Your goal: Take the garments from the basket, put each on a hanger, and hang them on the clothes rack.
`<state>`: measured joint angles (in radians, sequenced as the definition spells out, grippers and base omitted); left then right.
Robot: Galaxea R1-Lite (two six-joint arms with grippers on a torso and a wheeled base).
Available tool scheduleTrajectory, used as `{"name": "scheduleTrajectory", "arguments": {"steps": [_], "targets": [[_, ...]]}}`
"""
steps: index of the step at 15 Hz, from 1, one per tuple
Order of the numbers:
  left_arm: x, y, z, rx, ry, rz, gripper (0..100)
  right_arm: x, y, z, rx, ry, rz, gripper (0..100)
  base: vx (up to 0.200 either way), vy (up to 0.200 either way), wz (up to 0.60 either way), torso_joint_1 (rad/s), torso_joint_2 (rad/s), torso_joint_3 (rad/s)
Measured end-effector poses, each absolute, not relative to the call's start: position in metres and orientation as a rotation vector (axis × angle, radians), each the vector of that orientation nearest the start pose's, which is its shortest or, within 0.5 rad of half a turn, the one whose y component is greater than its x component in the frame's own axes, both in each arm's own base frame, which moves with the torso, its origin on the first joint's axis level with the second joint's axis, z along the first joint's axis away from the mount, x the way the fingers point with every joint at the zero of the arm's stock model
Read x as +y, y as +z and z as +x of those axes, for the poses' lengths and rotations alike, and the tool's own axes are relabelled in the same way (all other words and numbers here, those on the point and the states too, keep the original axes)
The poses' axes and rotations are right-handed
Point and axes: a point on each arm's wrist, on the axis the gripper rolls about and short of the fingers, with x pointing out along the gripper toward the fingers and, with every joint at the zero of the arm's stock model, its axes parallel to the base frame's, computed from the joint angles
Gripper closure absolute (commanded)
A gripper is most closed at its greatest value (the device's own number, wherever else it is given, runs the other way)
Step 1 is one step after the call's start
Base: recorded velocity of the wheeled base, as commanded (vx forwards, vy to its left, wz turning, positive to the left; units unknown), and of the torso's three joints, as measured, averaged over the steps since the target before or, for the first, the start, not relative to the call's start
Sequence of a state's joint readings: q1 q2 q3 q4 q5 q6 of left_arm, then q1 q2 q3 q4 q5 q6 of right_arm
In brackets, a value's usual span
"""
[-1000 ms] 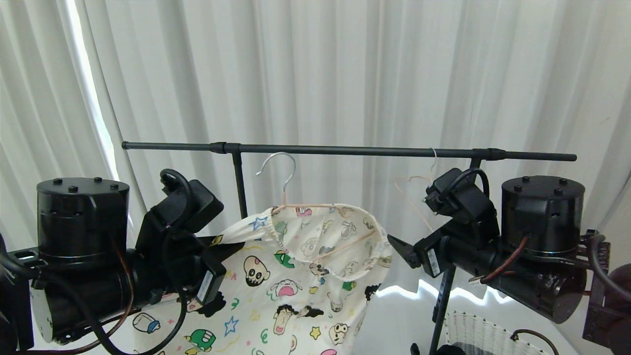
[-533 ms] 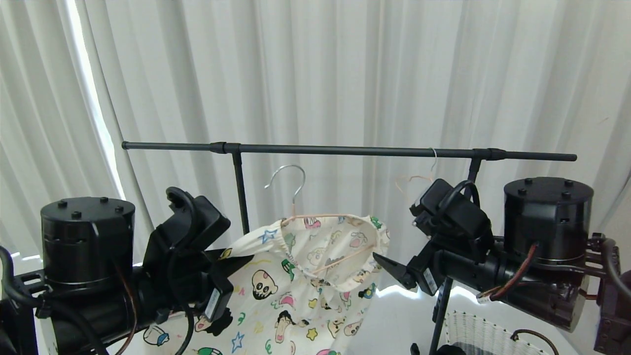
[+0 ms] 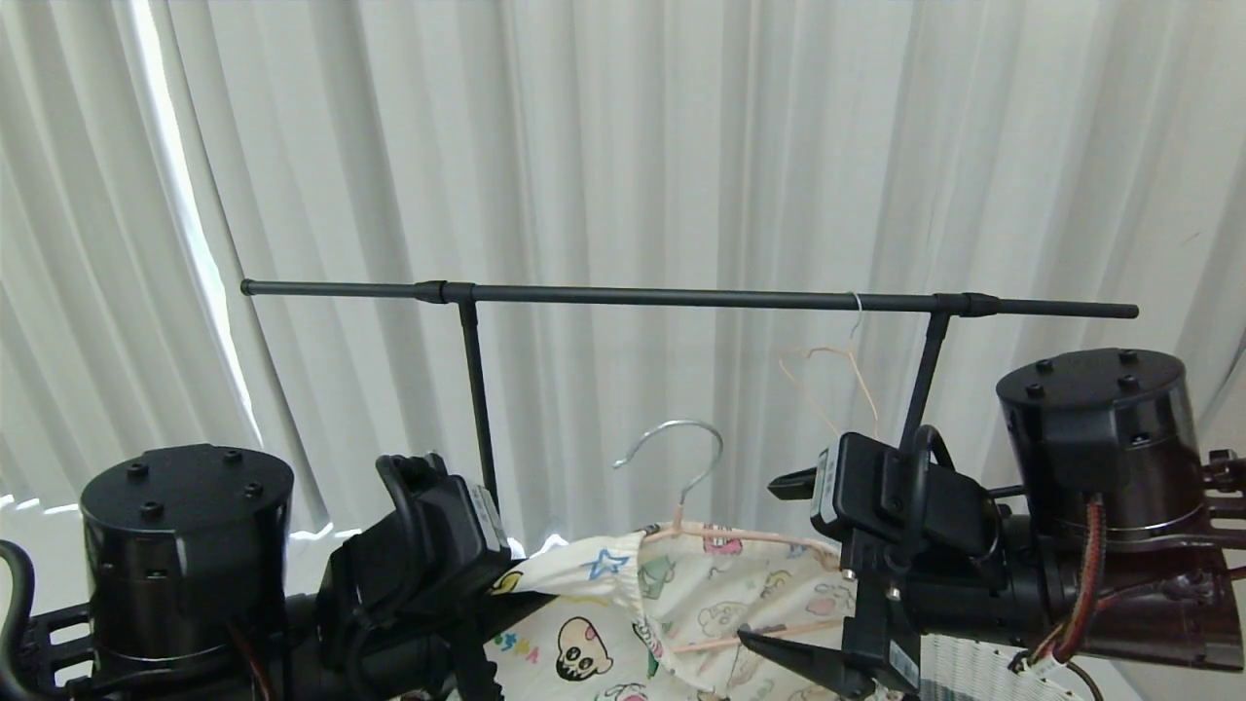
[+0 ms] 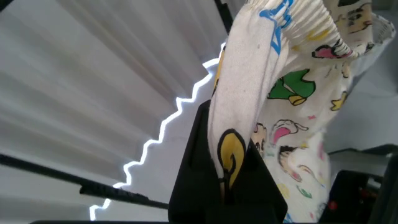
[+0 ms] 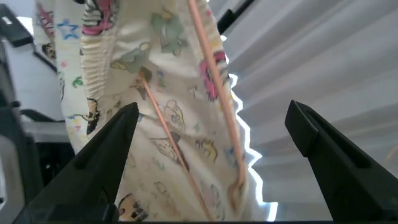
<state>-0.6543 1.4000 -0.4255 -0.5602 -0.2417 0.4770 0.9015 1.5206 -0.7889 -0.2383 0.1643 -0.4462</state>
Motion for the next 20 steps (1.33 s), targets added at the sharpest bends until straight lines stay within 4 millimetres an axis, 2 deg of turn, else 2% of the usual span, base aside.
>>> {"name": "scheduleTrajectory", "arguments": {"steps": [4,10,20], "targets": [[-0.129,0.153,0.156,0.154,-1.025,0.580,100,0.201,0.186,0.148,0.325,1.196,-0.603,0,0.000,0.000,0.00,0.000,0.00,0.000],[-0.128,0.157,0.154,0.135,-1.027,0.577,100,0.200,0.182,0.151,0.412,1.161,-0.529,0,0.000,0.000,0.00,0.000,0.00,0.000],[-0.127,0.160,0.150,0.115,-1.031,0.574,100,0.202,0.176,0.153,0.433,1.132,-0.544,0,0.000,0.000,0.00,0.000,0.00,0.000]]}}
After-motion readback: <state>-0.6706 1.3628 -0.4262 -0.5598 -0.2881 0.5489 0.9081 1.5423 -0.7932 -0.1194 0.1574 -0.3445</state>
